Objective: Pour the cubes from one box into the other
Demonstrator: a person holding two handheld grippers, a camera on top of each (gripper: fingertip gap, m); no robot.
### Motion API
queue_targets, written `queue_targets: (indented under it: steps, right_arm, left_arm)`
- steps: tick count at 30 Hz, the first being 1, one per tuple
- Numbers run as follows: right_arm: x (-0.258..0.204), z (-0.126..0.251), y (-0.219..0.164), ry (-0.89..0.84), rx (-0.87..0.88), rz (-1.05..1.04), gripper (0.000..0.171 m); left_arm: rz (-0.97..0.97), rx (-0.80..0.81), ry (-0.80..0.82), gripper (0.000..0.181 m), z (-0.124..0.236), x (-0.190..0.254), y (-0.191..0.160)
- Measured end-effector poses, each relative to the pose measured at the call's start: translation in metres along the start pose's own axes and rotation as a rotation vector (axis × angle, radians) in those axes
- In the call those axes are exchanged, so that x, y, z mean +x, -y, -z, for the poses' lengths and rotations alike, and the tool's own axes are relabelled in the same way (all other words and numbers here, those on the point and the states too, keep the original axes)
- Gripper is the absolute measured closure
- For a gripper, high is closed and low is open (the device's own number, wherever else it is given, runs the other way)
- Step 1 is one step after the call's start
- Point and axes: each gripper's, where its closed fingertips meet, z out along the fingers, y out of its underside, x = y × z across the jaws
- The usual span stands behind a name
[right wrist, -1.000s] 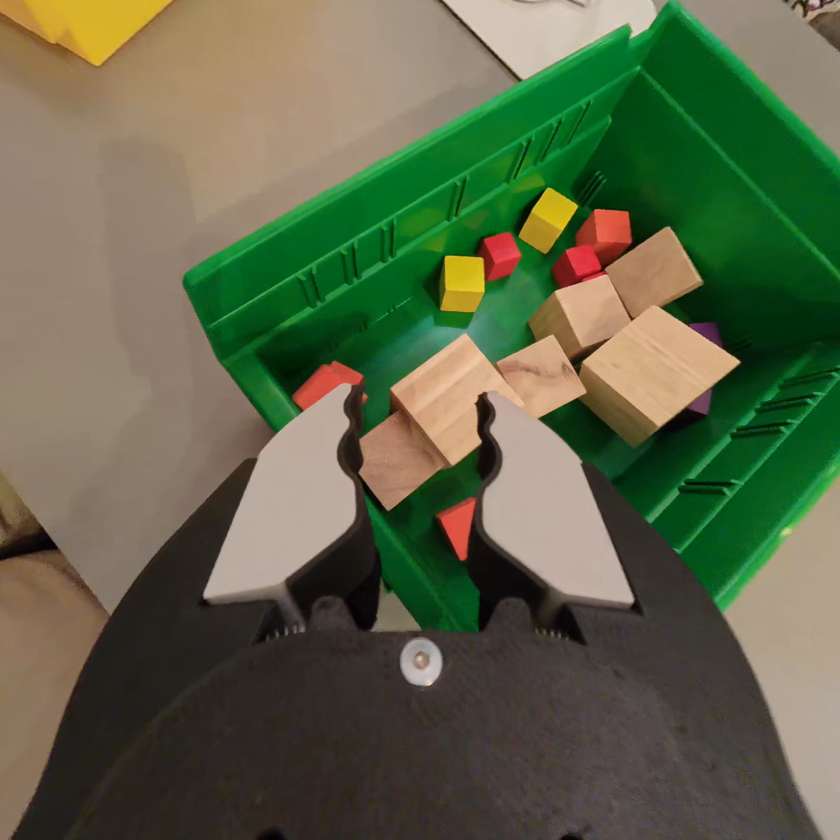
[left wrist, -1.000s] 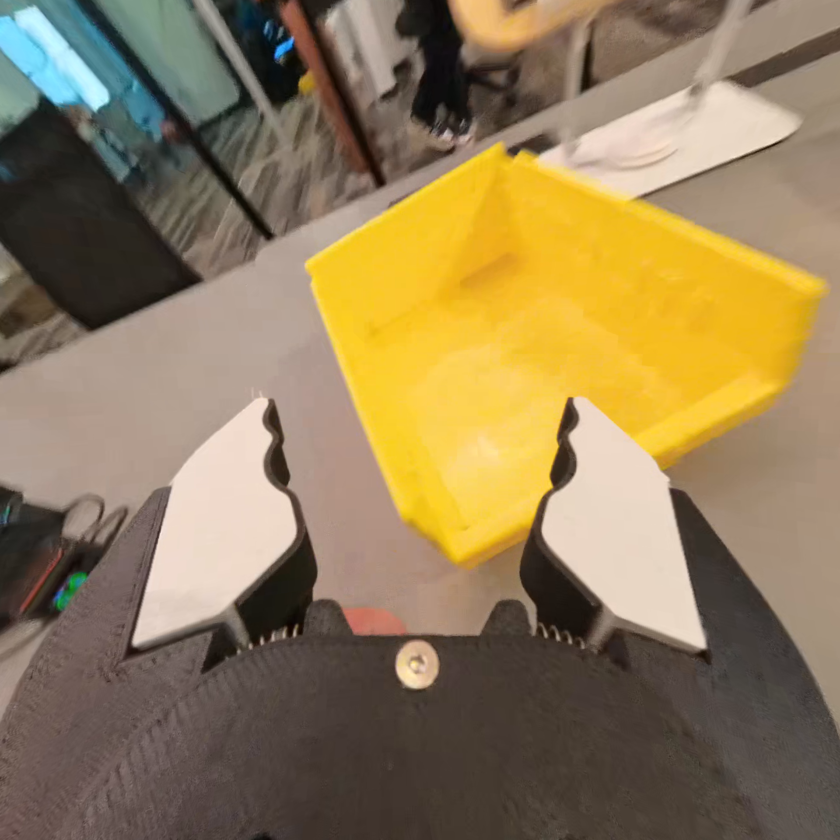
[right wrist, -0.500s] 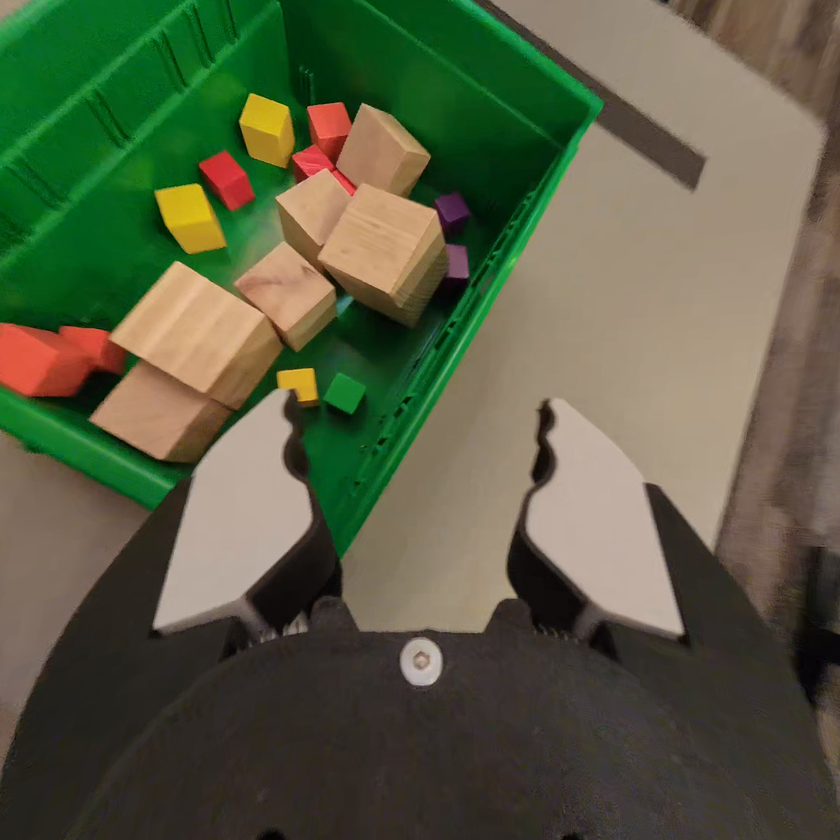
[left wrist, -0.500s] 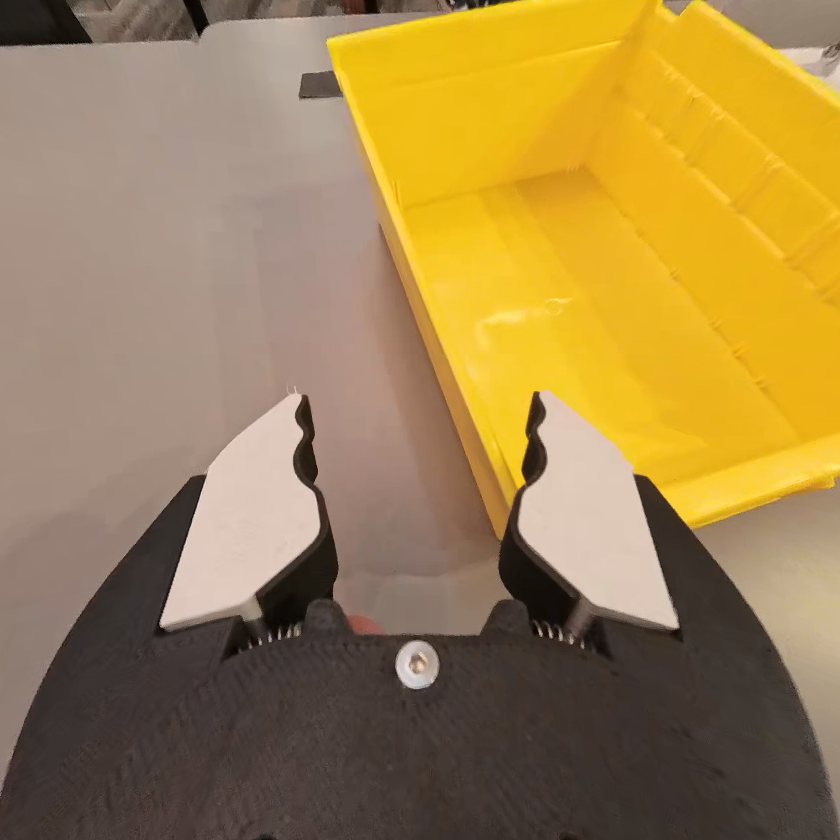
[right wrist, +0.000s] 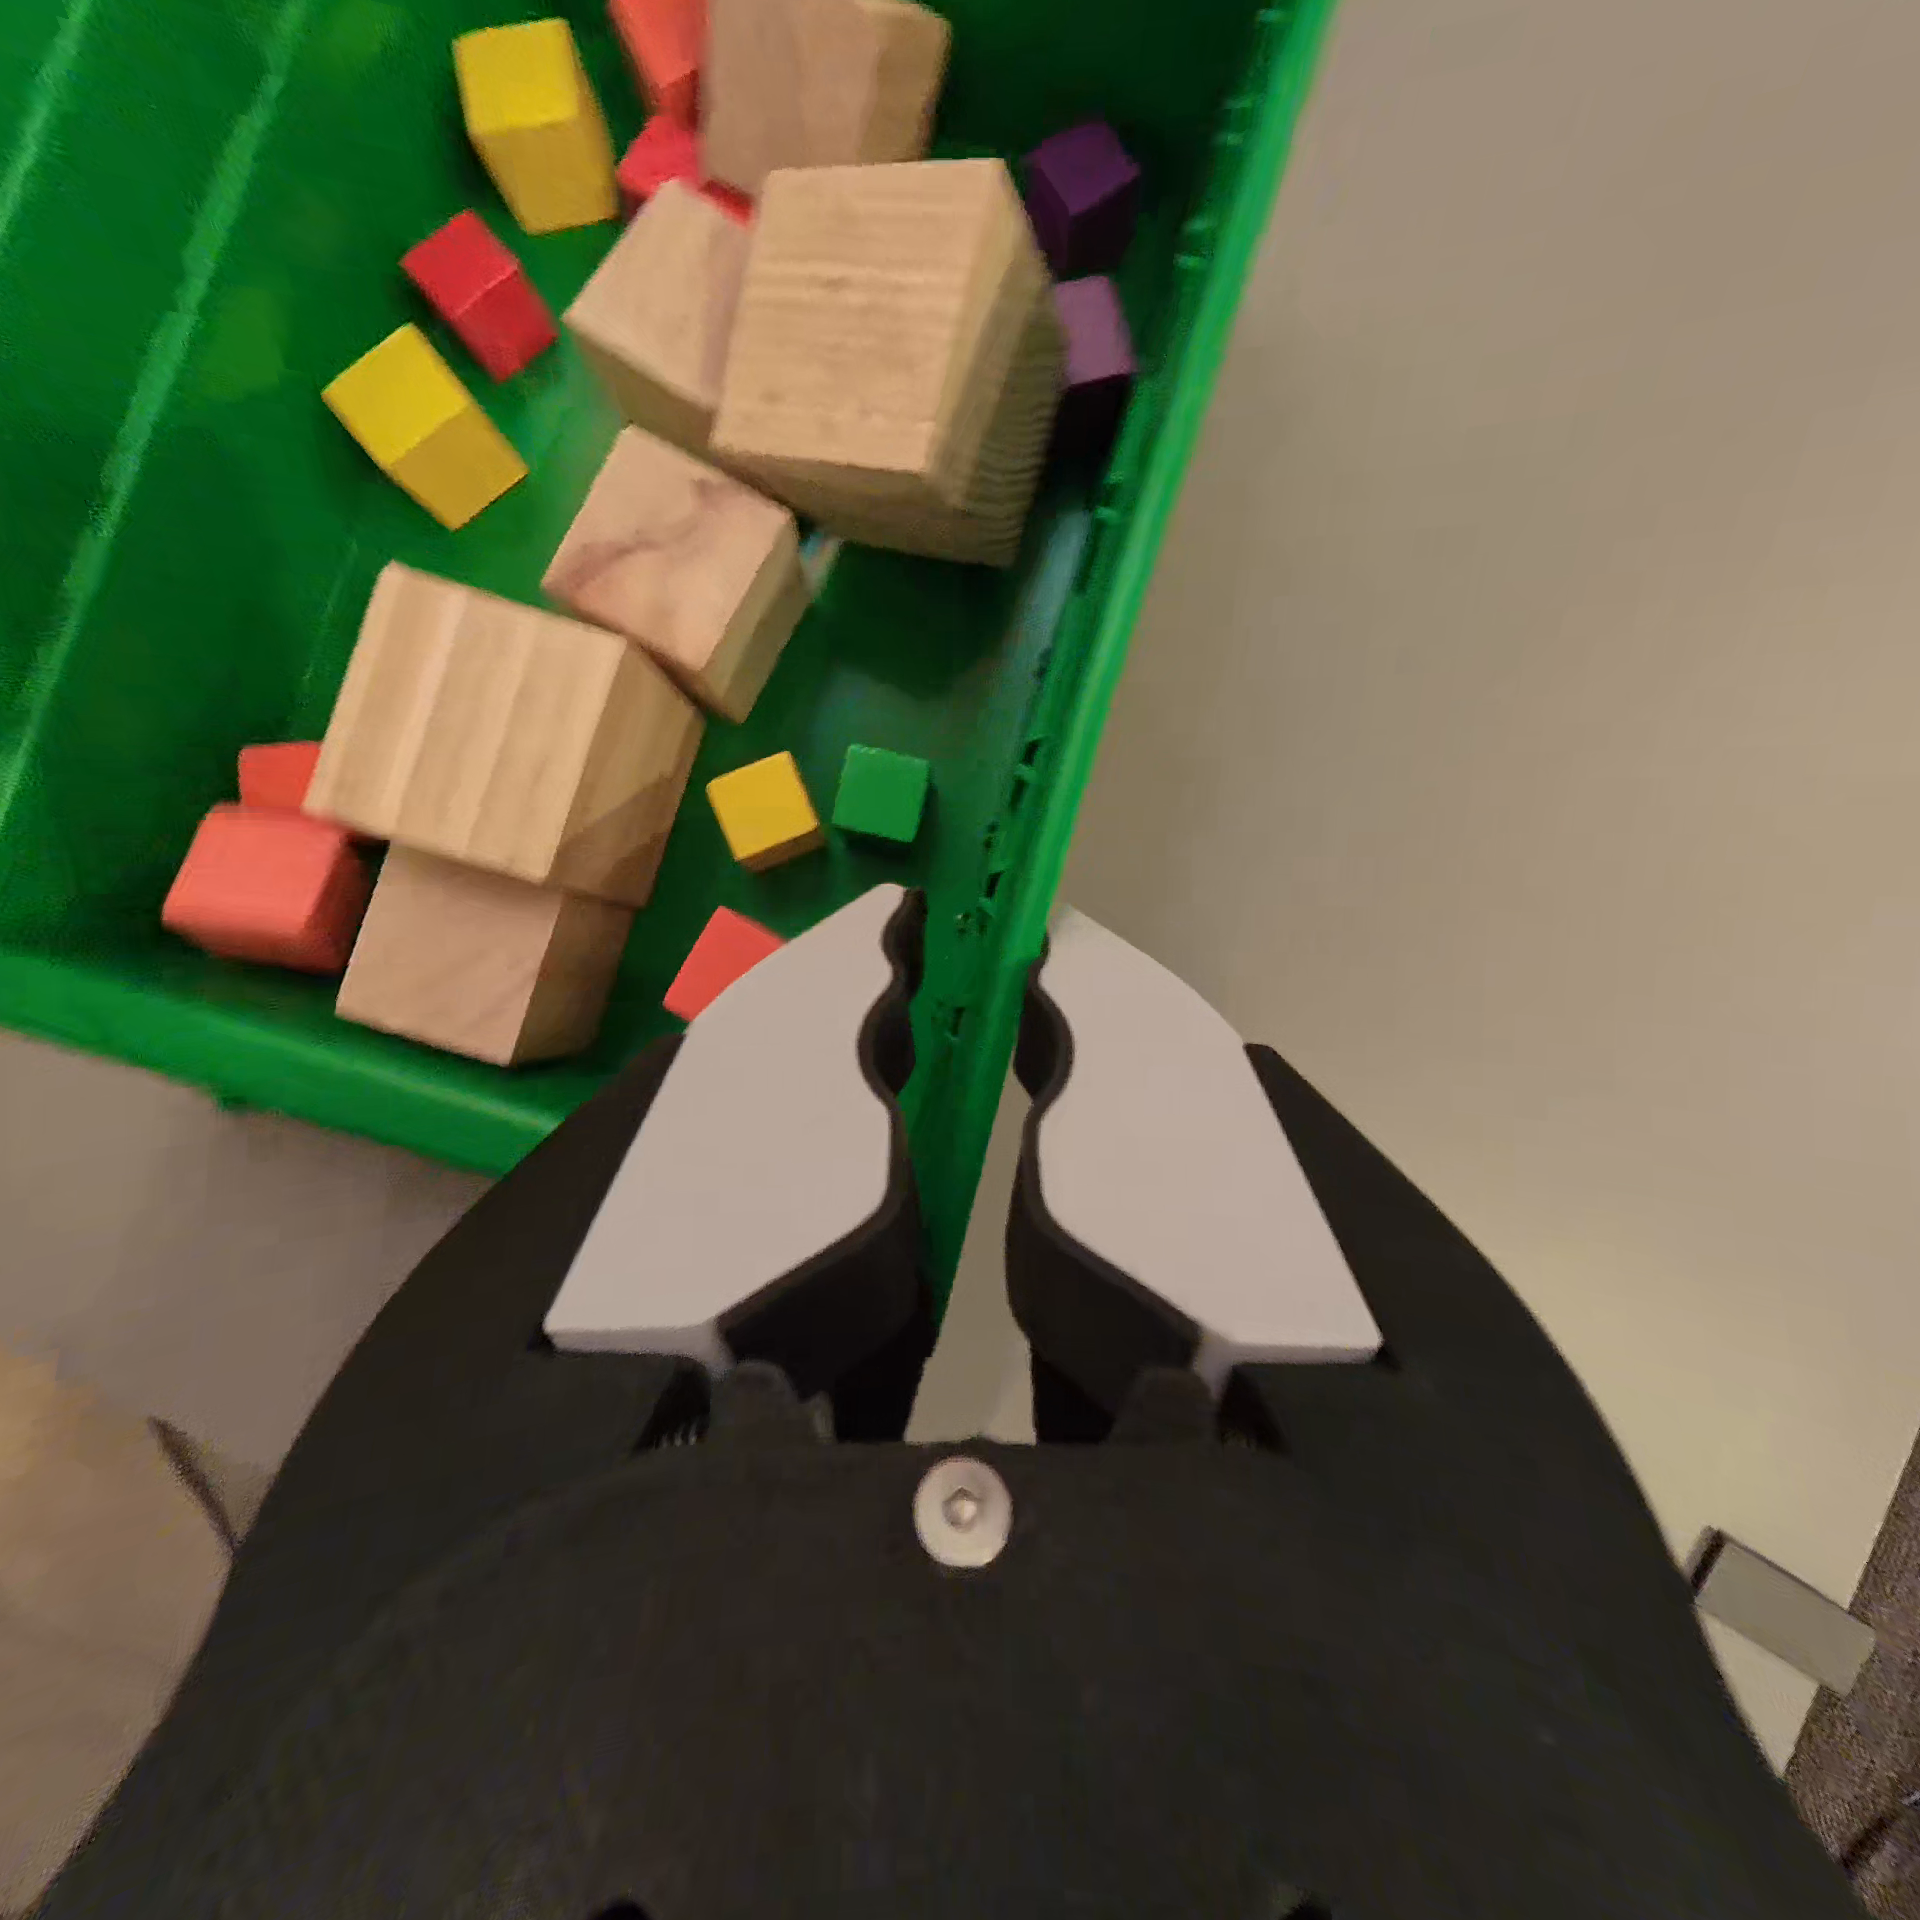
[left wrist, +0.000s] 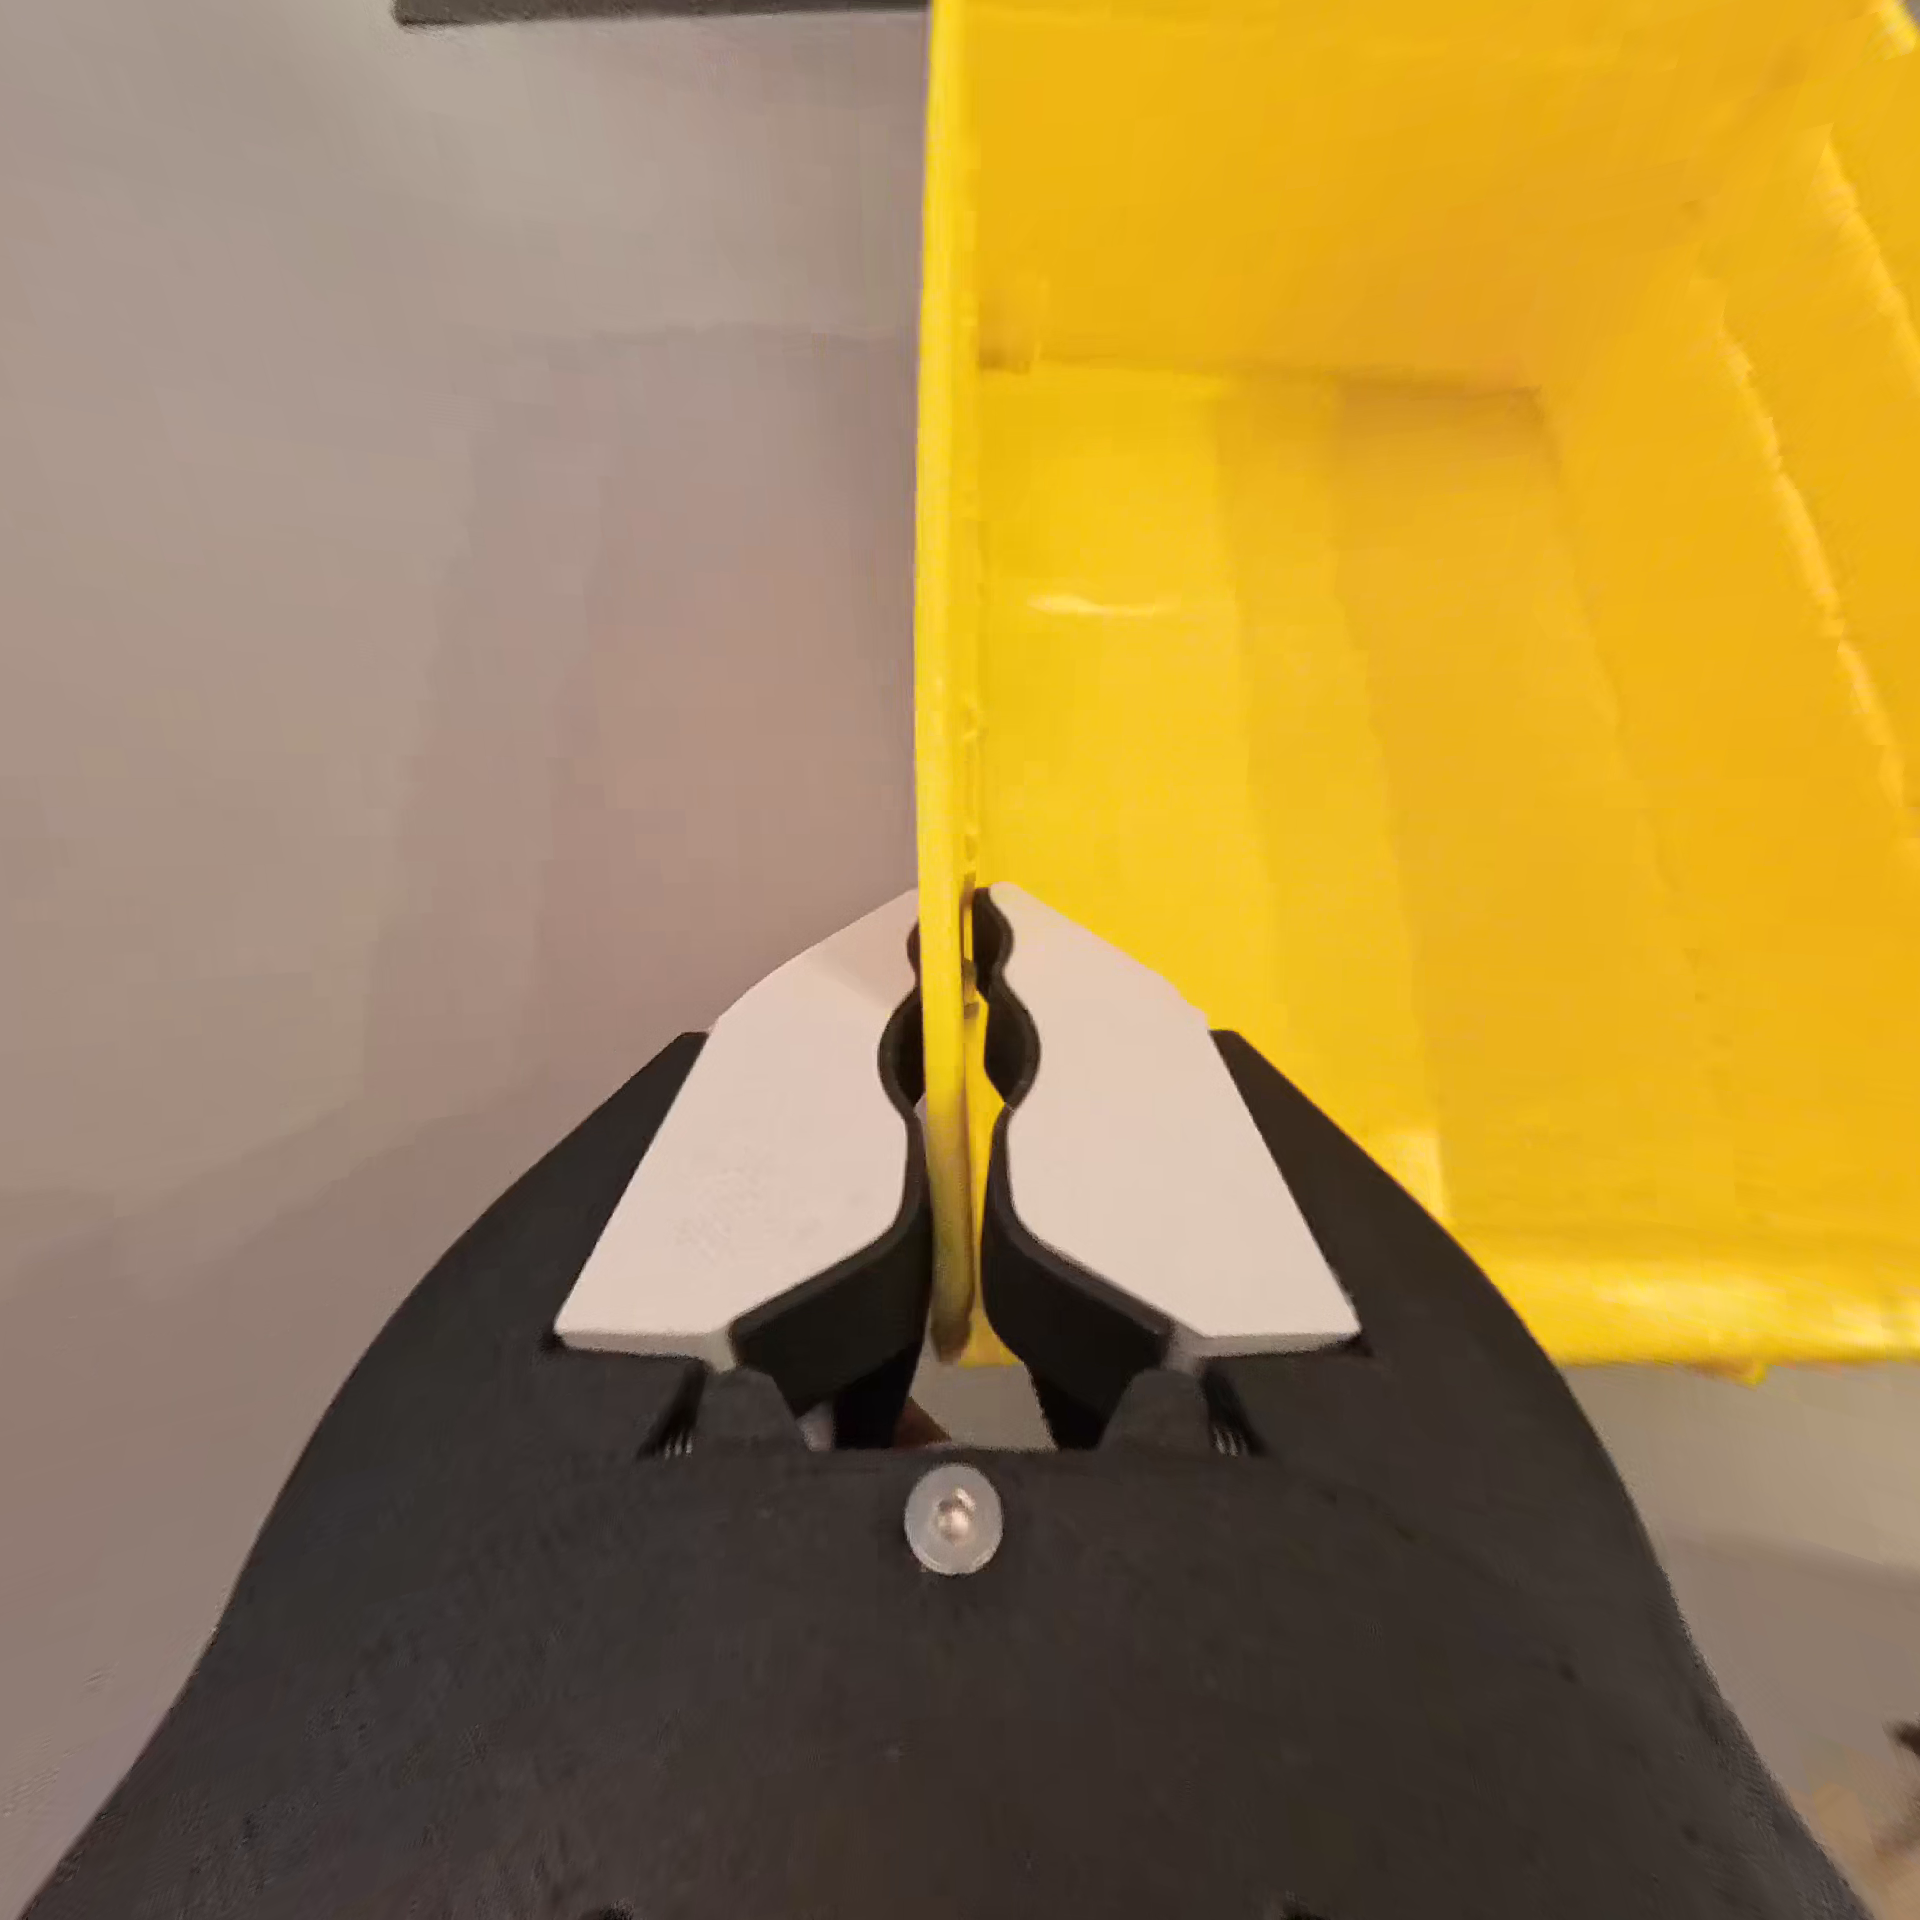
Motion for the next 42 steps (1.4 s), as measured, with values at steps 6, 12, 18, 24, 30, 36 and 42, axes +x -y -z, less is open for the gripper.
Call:
queue_targets:
  steps: [6,12,18,24,30,36,42]
  right_arm:
    - [-0.045,-0.016,0.022,0.116,0.026,0.085,0.161]
    - [-0.115,-0.051,0.070,0.235,0.014,0.161,0.171]
    - [-0.180,-0.089,0.123,0.290,0.037,0.158,0.171]
    - [-0.279,-0.111,0.146,0.480,0.092,0.055,0.131]
    - [-0.335,-0.054,0.139,0.772,0.159,-0.002,0.119]
    - [-0.251,0.022,0.123,0.771,0.311,-0.101,0.120]
    - [-0.128,0.084,0.086,0.577,0.446,-0.224,0.113]
  left_arm:
    - [-0.015,0.077,-0.015,0.178,0.041,-0.012,-0.019]
    - [-0.002,0.165,-0.011,0.177,0.079,-0.058,-0.011]
    - [0.150,0.259,0.051,0.177,0.117,-0.116,0.005]
    - [0.199,0.430,0.081,0.177,0.186,-0.119,0.052]
    - [0.139,0.489,-0.031,0.177,0.220,-0.041,0.102]
    - [0.081,0.445,-0.300,0.177,0.172,0.102,0.137]
    - [0.100,0.331,-0.531,0.177,0.068,0.283,0.125]
